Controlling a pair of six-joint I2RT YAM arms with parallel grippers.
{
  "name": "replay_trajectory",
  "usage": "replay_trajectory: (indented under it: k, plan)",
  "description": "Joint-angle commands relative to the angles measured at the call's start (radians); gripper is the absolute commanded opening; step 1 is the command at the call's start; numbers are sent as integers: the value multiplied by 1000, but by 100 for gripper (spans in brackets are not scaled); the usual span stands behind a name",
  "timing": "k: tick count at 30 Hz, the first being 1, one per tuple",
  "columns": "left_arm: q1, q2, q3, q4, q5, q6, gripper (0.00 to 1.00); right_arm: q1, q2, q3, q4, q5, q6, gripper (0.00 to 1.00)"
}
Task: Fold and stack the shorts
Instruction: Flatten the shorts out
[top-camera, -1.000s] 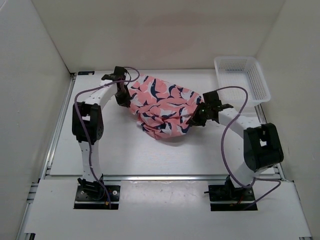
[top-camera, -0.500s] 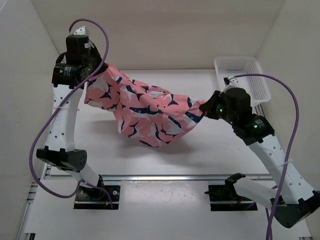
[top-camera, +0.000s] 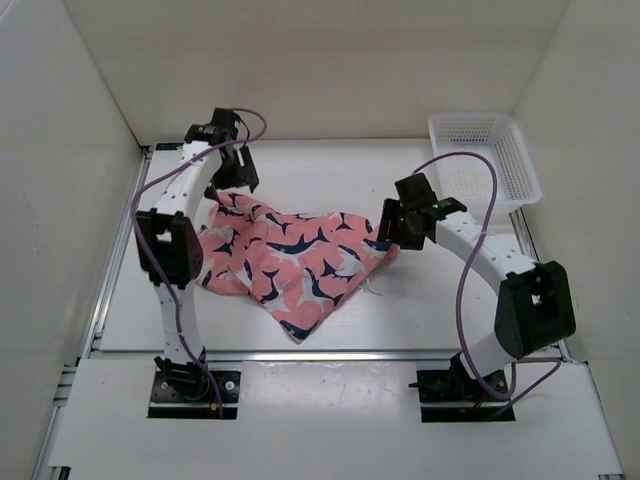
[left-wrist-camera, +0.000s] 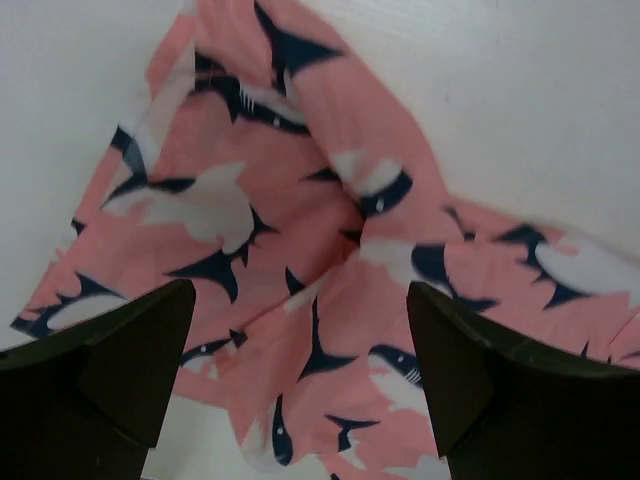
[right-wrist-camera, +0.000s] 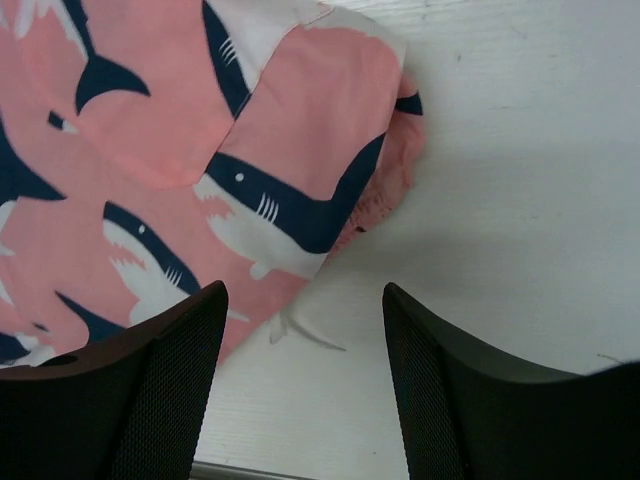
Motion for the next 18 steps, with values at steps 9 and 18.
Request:
replay_trajectory:
  k: [9,18]
  plan:
    - [-362,-900,-1082,254,268,-350,83,0,-238,-169,24,-85,41,82]
    - [-724,-679,-1163,328,267,-500,100,-133,-258,-212,24,-165,41,84]
